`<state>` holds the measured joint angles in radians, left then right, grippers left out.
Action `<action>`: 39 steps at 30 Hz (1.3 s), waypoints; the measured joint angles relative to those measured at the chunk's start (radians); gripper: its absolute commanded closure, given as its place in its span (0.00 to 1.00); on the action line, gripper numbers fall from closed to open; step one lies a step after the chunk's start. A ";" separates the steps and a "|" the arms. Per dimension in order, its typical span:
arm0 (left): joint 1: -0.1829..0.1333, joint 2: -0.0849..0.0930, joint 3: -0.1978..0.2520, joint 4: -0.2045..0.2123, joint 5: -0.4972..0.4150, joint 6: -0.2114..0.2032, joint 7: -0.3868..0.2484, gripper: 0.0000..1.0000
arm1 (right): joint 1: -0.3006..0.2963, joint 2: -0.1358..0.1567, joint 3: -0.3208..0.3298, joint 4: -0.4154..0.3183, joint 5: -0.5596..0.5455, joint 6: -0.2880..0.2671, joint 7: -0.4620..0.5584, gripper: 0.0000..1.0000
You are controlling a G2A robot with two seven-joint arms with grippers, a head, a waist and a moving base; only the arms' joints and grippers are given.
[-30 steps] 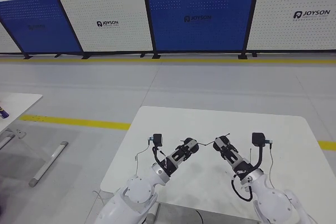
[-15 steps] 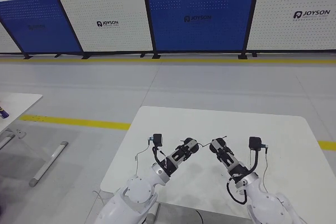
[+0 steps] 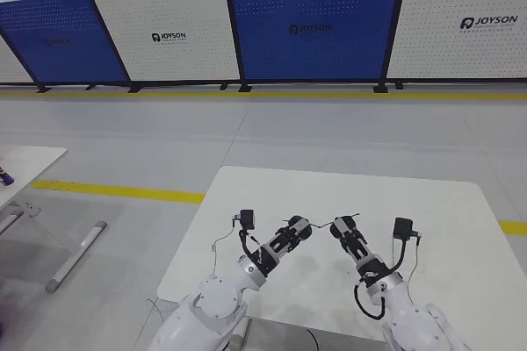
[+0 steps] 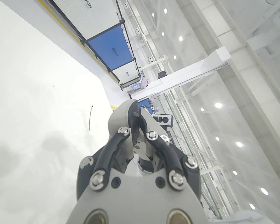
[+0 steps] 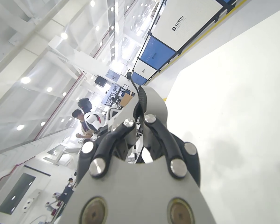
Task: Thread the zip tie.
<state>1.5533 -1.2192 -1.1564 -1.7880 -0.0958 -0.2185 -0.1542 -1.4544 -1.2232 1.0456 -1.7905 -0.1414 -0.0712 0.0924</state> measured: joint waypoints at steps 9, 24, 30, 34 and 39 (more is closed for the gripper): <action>0.004 0.000 0.005 0.000 -0.042 -0.026 -0.026 1.00 | 0.008 -0.010 -0.015 0.012 0.006 -0.012 0.010 1.00; 0.005 0.000 0.004 0.000 -0.030 -0.030 -0.018 1.00 | -0.029 -0.014 0.029 -0.013 -0.018 -0.035 -0.033 1.00; 0.005 0.000 0.004 0.000 -0.030 -0.030 -0.018 1.00 | -0.089 -0.009 0.058 -0.077 -0.073 -0.007 -0.058 1.00; 0.005 0.000 0.004 0.000 -0.030 -0.030 -0.018 1.00 | -0.091 -0.009 0.062 -0.086 -0.041 0.003 -0.026 1.00; 0.005 0.000 0.004 0.000 -0.030 -0.030 -0.018 1.00 | -0.091 -0.009 0.062 -0.085 -0.044 0.002 -0.028 1.00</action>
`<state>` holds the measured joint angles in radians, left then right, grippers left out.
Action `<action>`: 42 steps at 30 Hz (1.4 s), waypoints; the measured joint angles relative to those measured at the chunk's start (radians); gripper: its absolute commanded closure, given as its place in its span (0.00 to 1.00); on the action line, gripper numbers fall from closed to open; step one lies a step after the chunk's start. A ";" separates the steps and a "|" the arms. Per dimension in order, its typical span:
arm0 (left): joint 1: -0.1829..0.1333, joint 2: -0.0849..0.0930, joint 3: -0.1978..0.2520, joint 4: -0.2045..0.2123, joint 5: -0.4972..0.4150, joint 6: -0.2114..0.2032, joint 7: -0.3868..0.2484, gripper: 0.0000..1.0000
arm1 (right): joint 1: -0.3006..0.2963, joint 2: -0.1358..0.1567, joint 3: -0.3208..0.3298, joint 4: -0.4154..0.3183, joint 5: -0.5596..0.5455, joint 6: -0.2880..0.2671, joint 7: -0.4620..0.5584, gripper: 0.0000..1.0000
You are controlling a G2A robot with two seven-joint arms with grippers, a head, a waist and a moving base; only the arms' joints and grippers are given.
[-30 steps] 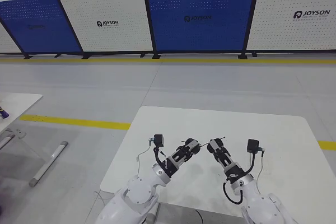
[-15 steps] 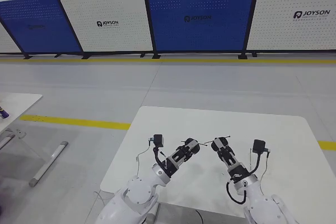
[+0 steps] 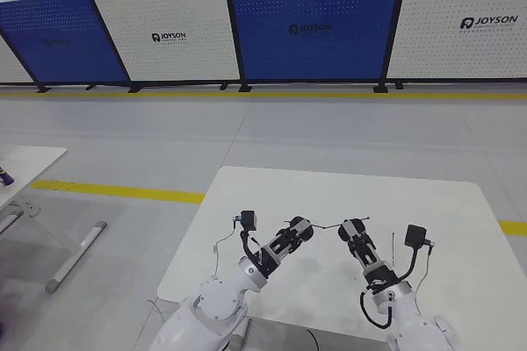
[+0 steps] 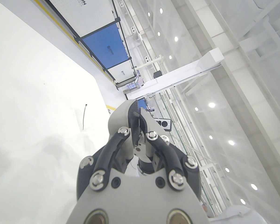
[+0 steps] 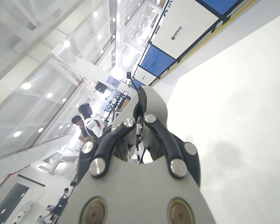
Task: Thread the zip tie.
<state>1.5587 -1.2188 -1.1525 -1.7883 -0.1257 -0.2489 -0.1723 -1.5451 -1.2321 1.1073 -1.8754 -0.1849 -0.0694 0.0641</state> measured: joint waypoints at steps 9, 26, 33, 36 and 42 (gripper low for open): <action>0.000 0.000 0.000 0.000 0.000 0.000 0.000 1.00 | 0.000 0.000 0.000 0.000 0.000 0.000 0.000 1.00; 0.000 0.000 0.000 0.000 0.000 0.000 0.000 1.00 | 0.000 0.000 0.000 0.000 0.000 0.000 0.000 1.00; -0.014 0.000 -0.017 0.016 0.028 0.003 0.046 1.00 | -0.020 -0.007 0.001 -0.001 -0.046 -0.024 -0.107 1.00; -0.017 -0.001 -0.019 0.019 0.007 0.003 0.036 1.00 | -0.029 -0.009 0.002 -0.002 -0.042 -0.049 -0.131 1.00; -0.017 -0.001 -0.019 0.019 0.008 0.003 0.037 1.00 | -0.029 -0.009 0.002 -0.002 -0.042 -0.049 -0.129 1.00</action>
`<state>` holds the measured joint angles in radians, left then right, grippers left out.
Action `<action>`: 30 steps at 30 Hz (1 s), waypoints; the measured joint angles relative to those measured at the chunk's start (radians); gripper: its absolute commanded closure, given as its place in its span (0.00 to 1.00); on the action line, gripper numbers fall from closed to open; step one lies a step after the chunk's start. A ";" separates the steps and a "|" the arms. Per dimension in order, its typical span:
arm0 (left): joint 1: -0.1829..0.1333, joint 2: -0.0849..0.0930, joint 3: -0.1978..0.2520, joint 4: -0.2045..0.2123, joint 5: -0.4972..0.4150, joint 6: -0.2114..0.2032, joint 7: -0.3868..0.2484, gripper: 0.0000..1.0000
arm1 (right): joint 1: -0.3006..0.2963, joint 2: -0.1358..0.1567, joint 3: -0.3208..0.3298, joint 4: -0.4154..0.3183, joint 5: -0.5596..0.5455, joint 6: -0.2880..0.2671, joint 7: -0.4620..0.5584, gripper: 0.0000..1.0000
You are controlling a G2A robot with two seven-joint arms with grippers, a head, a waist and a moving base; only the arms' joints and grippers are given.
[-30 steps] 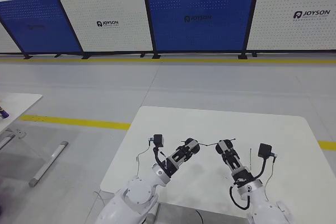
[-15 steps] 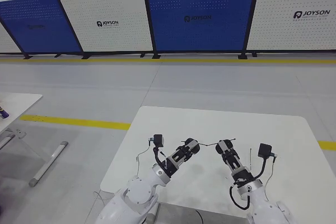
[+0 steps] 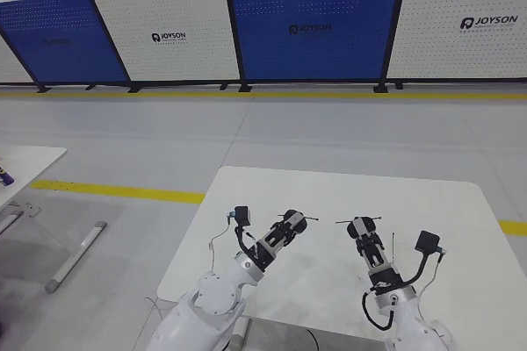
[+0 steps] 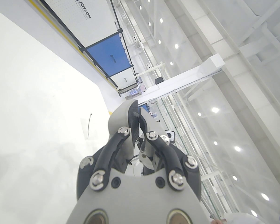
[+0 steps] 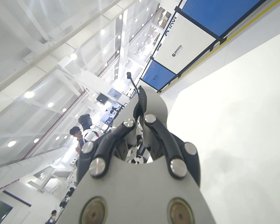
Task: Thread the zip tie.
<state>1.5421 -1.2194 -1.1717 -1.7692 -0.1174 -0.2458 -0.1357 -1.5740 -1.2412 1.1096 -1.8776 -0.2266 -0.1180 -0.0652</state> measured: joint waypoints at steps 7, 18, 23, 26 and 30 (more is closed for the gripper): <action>0.000 0.000 0.000 0.000 0.000 0.000 0.000 1.00 | 0.010 -0.004 -0.010 -0.011 -0.038 0.032 0.006 1.00; 0.000 0.000 0.000 0.000 0.000 0.000 0.000 1.00 | 0.060 -0.023 -0.068 0.002 -0.110 0.141 -0.007 1.00; 0.000 0.000 0.000 0.000 0.000 0.000 0.000 1.00 | 0.059 -0.022 -0.067 0.001 -0.109 0.139 -0.007 1.00; 0.000 0.000 0.000 0.000 0.000 0.000 0.000 1.00 | 0.059 -0.022 -0.067 0.001 -0.109 0.139 -0.007 1.00; 0.000 0.000 0.000 0.000 0.000 0.000 0.000 1.00 | 0.061 -0.025 -0.076 0.001 -0.133 0.137 0.001 1.00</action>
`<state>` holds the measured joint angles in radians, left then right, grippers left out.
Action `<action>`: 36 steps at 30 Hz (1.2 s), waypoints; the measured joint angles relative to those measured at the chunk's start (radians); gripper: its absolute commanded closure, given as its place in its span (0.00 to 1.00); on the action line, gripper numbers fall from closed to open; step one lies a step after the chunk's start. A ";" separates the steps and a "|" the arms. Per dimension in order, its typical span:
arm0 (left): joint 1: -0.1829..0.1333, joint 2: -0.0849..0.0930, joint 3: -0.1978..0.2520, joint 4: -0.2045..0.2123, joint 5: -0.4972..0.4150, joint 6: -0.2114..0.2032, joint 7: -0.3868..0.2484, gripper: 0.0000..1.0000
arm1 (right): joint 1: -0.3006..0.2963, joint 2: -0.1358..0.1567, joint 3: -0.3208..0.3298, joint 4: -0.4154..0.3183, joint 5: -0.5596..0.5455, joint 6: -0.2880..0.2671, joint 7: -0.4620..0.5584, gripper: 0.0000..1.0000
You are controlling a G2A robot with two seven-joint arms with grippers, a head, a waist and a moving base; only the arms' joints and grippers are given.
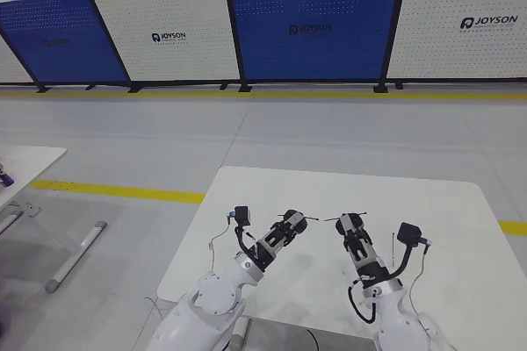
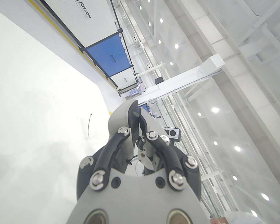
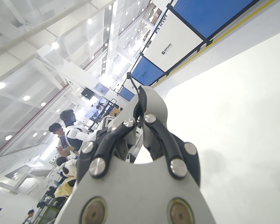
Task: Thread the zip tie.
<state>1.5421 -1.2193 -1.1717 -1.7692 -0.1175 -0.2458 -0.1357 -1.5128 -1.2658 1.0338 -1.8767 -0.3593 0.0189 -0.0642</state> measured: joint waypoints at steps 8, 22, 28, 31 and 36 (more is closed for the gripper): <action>0.000 0.000 0.000 0.000 0.000 0.000 0.000 1.00 | 0.015 -0.012 -0.026 0.011 -0.056 0.017 -0.027 1.00; 0.000 0.000 0.000 0.000 0.000 0.000 0.000 1.00 | 0.003 -0.023 -0.015 0.018 -0.044 0.024 -0.012 1.00; 0.000 0.000 0.000 0.000 0.000 0.000 0.000 1.00 | -0.002 -0.026 -0.008 0.012 -0.051 0.009 -0.023 1.00; 0.000 0.000 0.000 0.000 0.000 0.000 0.000 1.00 | -0.004 -0.028 -0.007 0.011 -0.064 0.008 -0.022 1.00; 0.000 0.000 0.000 0.000 0.000 0.000 0.000 1.00 | 0.003 -0.033 -0.011 0.020 -0.073 0.013 -0.021 1.00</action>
<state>1.5421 -1.2193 -1.1717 -1.7692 -0.1175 -0.2458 -0.1357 -1.5101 -1.2987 1.0232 -1.8568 -0.4318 0.0314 -0.0850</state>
